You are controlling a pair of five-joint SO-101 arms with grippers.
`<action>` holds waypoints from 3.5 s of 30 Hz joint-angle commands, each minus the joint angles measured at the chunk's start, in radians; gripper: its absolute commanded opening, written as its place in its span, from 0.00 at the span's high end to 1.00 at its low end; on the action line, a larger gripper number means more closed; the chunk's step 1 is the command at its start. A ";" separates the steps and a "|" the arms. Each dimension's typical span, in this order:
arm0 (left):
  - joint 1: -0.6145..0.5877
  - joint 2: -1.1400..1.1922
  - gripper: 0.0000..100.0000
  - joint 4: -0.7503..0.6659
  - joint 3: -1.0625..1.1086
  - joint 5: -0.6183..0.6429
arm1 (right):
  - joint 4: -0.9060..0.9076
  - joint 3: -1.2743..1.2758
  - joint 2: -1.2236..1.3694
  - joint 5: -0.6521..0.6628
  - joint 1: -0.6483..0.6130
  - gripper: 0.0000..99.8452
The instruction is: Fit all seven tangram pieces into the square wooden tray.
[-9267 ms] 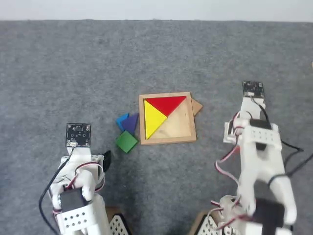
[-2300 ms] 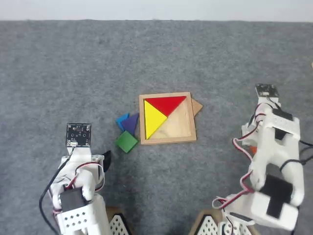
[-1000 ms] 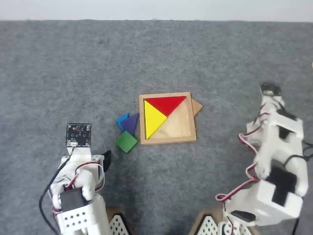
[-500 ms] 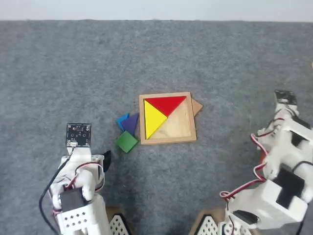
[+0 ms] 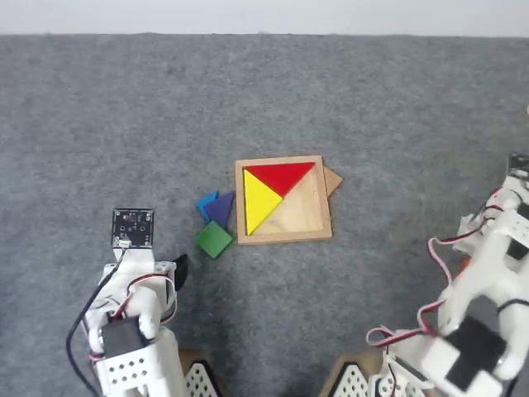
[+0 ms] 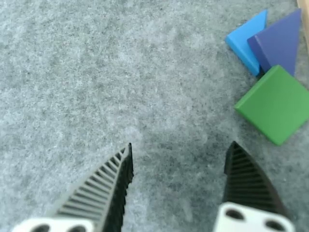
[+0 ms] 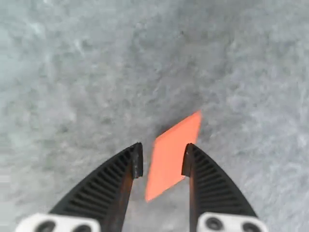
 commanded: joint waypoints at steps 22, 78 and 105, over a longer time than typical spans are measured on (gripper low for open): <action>0.000 -0.021 0.70 0.003 -0.012 0.005 | -0.076 0.100 0.001 -0.051 -0.031 0.74; 0.000 -0.021 0.70 0.003 -0.012 0.005 | -0.170 0.041 0.197 0.080 -0.007 0.97; 0.000 -0.021 0.70 0.003 -0.012 0.005 | 0.117 -0.692 0.535 -0.239 -0.937 0.97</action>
